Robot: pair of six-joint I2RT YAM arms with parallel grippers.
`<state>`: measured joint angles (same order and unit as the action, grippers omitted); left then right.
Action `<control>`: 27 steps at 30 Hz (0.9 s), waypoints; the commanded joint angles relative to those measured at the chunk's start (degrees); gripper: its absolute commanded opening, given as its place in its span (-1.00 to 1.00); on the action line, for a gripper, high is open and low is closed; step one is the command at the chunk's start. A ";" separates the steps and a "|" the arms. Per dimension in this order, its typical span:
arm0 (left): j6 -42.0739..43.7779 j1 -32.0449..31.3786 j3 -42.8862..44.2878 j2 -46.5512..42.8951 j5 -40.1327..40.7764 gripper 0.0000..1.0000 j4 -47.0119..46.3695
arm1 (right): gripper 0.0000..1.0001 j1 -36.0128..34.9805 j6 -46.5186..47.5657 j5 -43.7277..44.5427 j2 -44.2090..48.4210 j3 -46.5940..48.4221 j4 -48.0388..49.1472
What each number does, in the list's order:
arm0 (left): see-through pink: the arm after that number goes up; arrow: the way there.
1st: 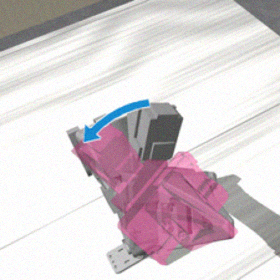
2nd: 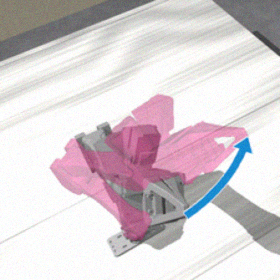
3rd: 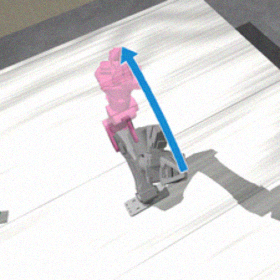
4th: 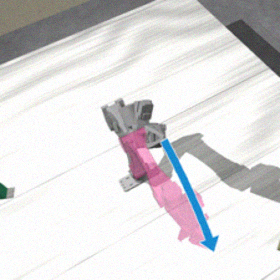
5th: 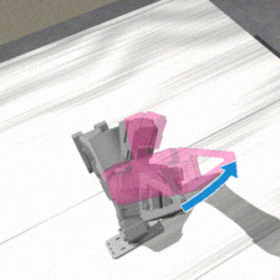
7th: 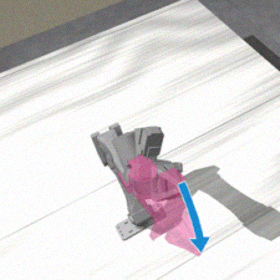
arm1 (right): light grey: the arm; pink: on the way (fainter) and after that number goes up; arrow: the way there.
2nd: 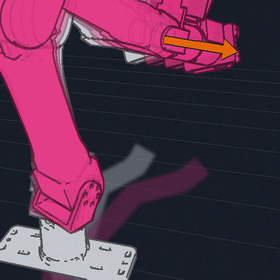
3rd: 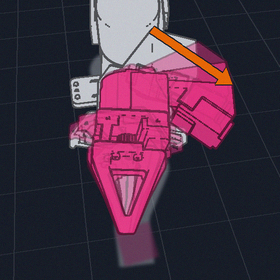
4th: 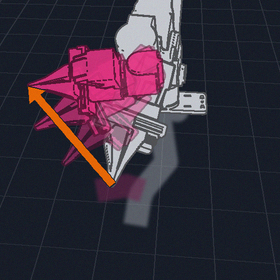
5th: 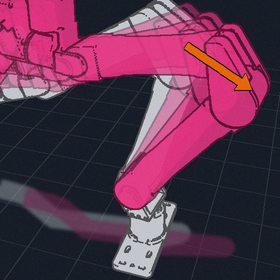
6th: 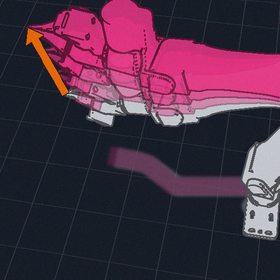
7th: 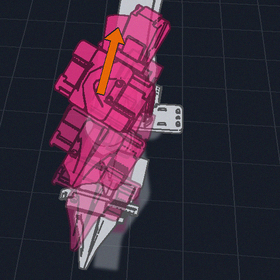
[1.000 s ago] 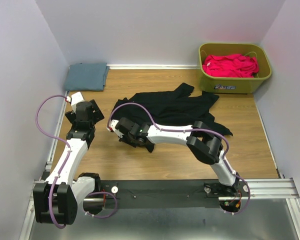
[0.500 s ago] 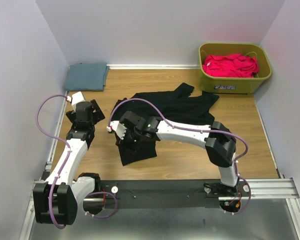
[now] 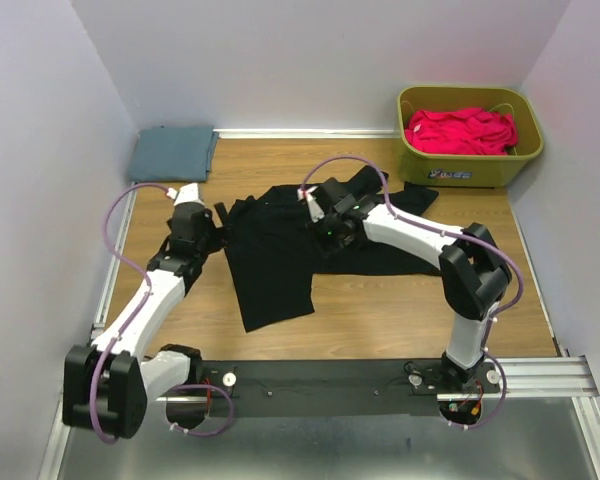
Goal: Fold and stack the t-shirts
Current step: Flatten the tshirt out
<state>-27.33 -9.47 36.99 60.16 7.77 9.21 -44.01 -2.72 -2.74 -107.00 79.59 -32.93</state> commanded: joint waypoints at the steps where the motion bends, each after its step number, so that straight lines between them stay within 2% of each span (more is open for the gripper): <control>1: -2.72 -5.44 2.81 5.48 -3.03 0.93 -0.95 | 0.06 4.18 -5.53 9.50 2.23 -4.08 0.14; 5: -3.25 -10.02 5.89 14.95 -2.94 0.93 -0.95 | 0.05 7.08 -6.86 13.11 3.73 -7.86 2.34; 8: -4.31 -11.00 7.83 21.02 -3.99 0.93 -1.30 | 0.05 7.97 -7.30 14.07 3.29 -9.45 3.04; 16: -4.05 -10.65 12.66 32.03 -2.32 0.94 0.37 | 0.05 9.20 -8.61 15.57 -0.13 -10.95 5.33; 23: -1.76 -8.54 18.55 41.69 -3.73 0.95 1.77 | 0.06 11.14 -8.18 17.42 -4.79 -8.40 6.91; 27: -1.15 -7.40 21.80 42.76 -2.67 0.96 3.00 | 0.07 12.19 -7.12 19.09 -6.03 -6.03 7.18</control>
<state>-29.58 -18.09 57.60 100.18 5.17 8.91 -33.19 -10.57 12.03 -109.49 72.31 -26.48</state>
